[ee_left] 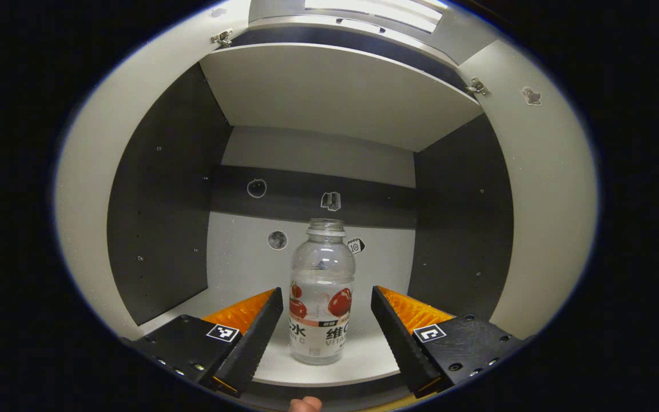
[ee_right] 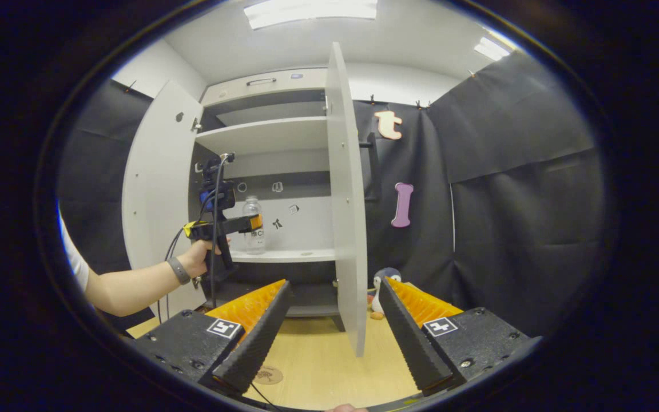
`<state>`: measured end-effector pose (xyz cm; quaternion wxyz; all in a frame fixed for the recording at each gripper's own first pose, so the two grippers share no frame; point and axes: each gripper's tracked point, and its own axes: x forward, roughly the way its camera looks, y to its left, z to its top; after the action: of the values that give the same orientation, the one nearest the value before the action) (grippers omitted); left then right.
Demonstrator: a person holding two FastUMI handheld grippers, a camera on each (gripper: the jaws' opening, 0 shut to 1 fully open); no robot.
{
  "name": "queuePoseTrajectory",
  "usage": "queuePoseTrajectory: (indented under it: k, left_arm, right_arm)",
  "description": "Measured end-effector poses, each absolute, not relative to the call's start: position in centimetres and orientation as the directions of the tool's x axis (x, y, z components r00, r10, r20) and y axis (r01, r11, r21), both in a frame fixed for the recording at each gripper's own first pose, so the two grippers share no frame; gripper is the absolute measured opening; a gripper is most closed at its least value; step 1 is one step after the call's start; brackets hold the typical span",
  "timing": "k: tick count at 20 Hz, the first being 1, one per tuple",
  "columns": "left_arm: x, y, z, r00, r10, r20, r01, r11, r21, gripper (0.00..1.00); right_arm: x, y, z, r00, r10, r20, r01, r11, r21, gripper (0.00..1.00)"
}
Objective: Grasp the bottle in the cabinet with the left hand and place it on the coaster, then close the right door with the right hand and the left door with the left hand.
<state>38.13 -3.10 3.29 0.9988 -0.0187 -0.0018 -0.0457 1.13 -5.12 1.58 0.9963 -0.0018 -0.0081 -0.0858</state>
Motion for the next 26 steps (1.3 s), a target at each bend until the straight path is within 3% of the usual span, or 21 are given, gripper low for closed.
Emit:
queuePoseTrajectory:
  k: [10,12,14,17,22,26]
  left_arm:
    - [42.2,-2.2,3.8,0.998,-0.056,0.004,0.056,0.997,-0.053,0.94]
    - [41.9,-1.8,4.1,0.999,-0.04,-0.001,0.04,0.999,-0.036,0.8]
    - [41.1,-1.6,4.7,0.999,-0.045,0.002,0.045,0.998,-0.041,0.82]
    - [38.1,-0.8,6.6,0.998,-0.052,0.035,0.054,0.997,-0.061,0.78]
    - [30.8,-1.5,8.6,0.987,-0.152,0.059,0.156,0.985,-0.078,0.78]
    - [23.8,-2.9,5.4,0.979,-0.197,0.051,0.199,0.979,-0.043,0.82]
  right_arm:
    - [2.4,-5.8,1.2,0.984,-0.178,0.004,0.178,0.984,0.003,1.0]
    - [2.5,-5.7,1.1,0.985,-0.173,0.0,0.173,0.985,0.004,1.0]
    - [2.4,-5.5,1.2,0.986,-0.166,0.002,0.166,0.986,0.007,1.0]
    - [2.4,-5.1,1.3,0.988,-0.154,0.007,0.154,0.988,-0.002,1.0]
    - [2.5,-3.8,1.4,0.994,-0.109,0.011,0.109,0.994,-0.01,1.0]
    - [2.7,-2.3,1.8,0.998,-0.062,0.019,0.062,0.998,-0.015,1.0]
